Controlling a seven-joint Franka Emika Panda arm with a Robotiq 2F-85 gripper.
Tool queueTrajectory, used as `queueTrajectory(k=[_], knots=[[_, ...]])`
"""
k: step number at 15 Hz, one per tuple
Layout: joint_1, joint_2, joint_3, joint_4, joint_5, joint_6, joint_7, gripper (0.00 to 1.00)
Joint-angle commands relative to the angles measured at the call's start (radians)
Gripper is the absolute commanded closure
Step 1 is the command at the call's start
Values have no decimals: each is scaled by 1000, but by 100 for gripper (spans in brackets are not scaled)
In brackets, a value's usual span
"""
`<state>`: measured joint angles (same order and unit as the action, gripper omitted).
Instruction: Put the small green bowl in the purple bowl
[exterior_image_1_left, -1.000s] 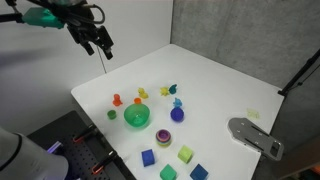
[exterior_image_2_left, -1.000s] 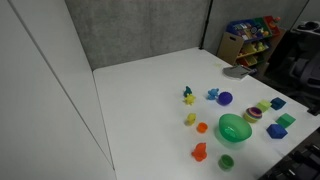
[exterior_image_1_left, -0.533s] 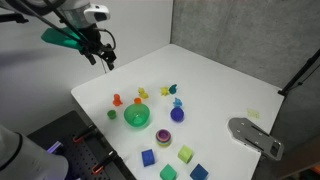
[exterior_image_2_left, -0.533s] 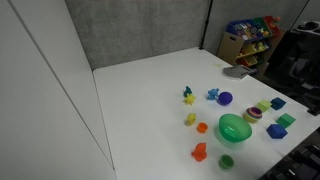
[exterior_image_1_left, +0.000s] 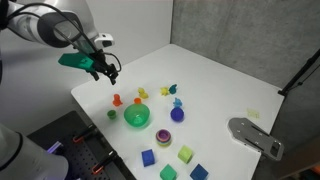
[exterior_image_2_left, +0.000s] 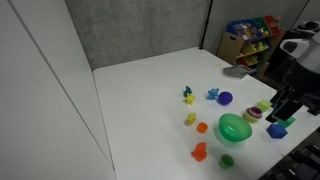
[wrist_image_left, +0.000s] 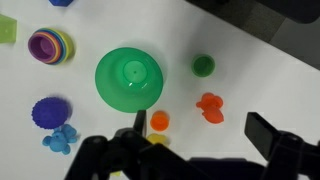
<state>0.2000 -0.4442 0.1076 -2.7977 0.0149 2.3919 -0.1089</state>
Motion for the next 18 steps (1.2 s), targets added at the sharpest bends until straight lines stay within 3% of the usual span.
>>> queueTrajectory(k=[1, 7, 14, 18], knots=[[-5, 166, 22, 1, 9, 106, 52, 0], [-9, 386, 31, 0, 19, 250, 111, 0], [-12, 396, 32, 9, 2, 236, 93, 0], [-14, 478, 32, 16, 30, 332, 87, 0]])
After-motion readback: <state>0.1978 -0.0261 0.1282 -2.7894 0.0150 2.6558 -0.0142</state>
